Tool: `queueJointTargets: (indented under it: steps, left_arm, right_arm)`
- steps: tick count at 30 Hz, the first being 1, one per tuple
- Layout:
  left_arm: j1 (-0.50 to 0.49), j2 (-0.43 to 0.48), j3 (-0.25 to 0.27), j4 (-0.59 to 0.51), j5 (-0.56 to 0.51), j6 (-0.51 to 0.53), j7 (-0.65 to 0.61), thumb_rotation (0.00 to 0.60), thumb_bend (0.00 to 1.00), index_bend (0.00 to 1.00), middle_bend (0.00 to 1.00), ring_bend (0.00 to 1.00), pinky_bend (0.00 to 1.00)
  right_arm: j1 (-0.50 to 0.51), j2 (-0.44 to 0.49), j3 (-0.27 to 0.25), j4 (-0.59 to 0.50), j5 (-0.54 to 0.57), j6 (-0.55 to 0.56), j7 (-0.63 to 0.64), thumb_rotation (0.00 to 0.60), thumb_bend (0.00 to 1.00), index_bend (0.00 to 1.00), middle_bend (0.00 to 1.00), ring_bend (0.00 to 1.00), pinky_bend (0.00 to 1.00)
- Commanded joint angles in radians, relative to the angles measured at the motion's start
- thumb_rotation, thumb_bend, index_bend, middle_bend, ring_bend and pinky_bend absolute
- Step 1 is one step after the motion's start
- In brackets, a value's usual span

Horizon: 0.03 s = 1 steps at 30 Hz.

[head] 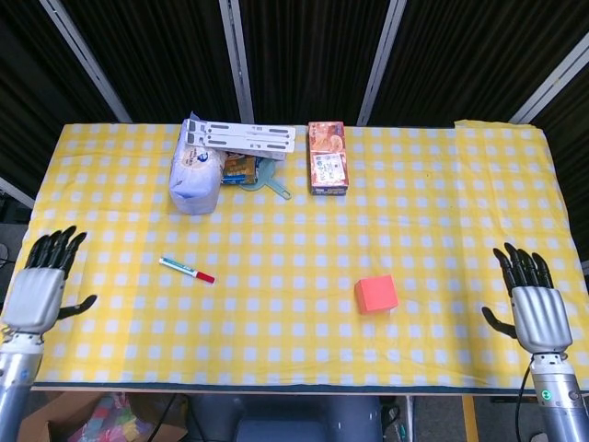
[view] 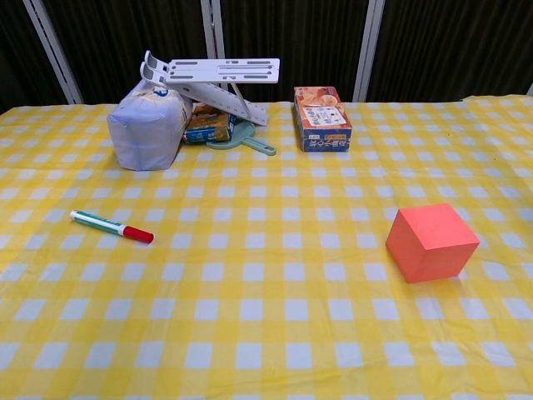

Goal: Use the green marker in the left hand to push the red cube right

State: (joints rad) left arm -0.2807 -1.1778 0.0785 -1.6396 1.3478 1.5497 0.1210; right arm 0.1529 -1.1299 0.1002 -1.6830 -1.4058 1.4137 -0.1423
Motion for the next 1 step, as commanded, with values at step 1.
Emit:
queueJointTargets:
  steps: [1]
  left_arm:
    - [0.056,0.042,0.029,0.012,0.017,0.03,-0.043,0.6,0.19,0.0,0.0,0.0,0.01]
  right_arm:
    - [0.003,-0.003,0.0,0.003,-0.002,-0.004,-0.002,0.6,0.3,0.0,0.0,0.0,0.0]
